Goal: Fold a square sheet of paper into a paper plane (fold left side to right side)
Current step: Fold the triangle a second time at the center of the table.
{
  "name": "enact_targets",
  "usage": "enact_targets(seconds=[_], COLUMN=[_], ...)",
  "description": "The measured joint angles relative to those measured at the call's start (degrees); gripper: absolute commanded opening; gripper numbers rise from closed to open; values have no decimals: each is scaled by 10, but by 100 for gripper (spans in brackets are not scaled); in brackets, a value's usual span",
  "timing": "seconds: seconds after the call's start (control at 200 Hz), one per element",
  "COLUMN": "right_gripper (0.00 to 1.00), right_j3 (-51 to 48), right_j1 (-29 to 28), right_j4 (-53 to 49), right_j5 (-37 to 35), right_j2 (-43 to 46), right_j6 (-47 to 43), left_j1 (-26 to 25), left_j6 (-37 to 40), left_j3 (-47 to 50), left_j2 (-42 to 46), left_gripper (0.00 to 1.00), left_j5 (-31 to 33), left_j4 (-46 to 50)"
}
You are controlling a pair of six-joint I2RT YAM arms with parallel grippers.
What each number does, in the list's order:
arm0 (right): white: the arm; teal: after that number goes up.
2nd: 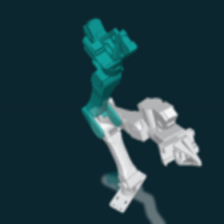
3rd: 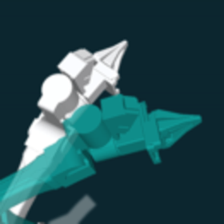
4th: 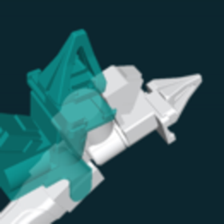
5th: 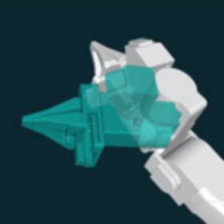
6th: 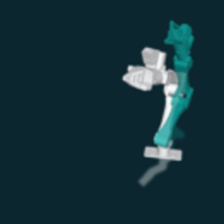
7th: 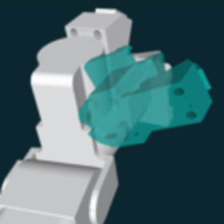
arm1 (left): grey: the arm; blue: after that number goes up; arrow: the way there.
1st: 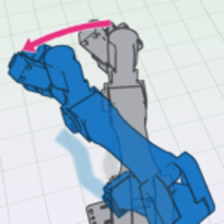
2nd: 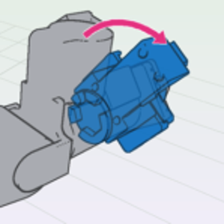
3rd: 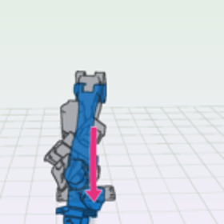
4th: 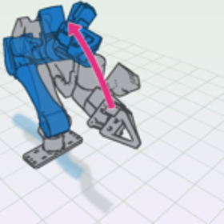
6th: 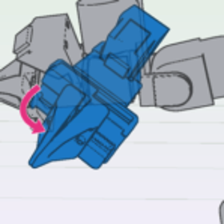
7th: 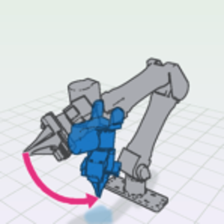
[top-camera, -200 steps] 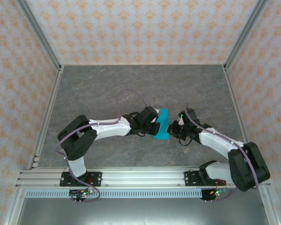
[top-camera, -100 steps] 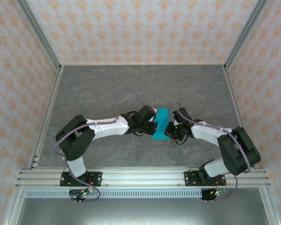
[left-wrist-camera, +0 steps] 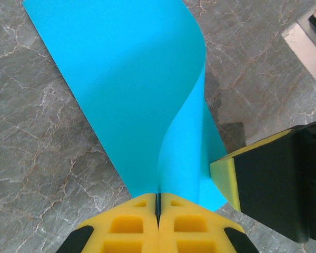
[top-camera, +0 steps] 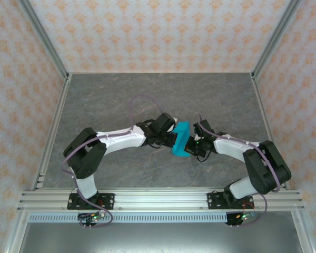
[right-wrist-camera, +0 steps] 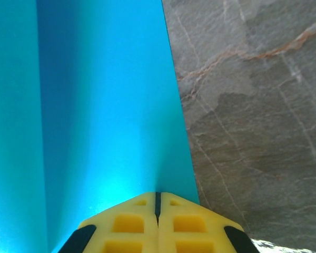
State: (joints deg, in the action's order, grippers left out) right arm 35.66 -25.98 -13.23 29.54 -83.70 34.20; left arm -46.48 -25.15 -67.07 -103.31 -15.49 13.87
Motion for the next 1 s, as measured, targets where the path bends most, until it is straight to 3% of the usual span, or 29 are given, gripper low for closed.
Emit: enact_targets(seconds=[1.001], right_gripper=[0], right_j3=[7], right_j1=[0], right_j4=[-10], right_j5=[0], right_j2=[-4], right_j6=[-19], left_j1=[2], left_j6=[95], left_j3=[-64], left_j2=[-78], left_gripper=[0], left_j5=[-2], left_j4=[73])
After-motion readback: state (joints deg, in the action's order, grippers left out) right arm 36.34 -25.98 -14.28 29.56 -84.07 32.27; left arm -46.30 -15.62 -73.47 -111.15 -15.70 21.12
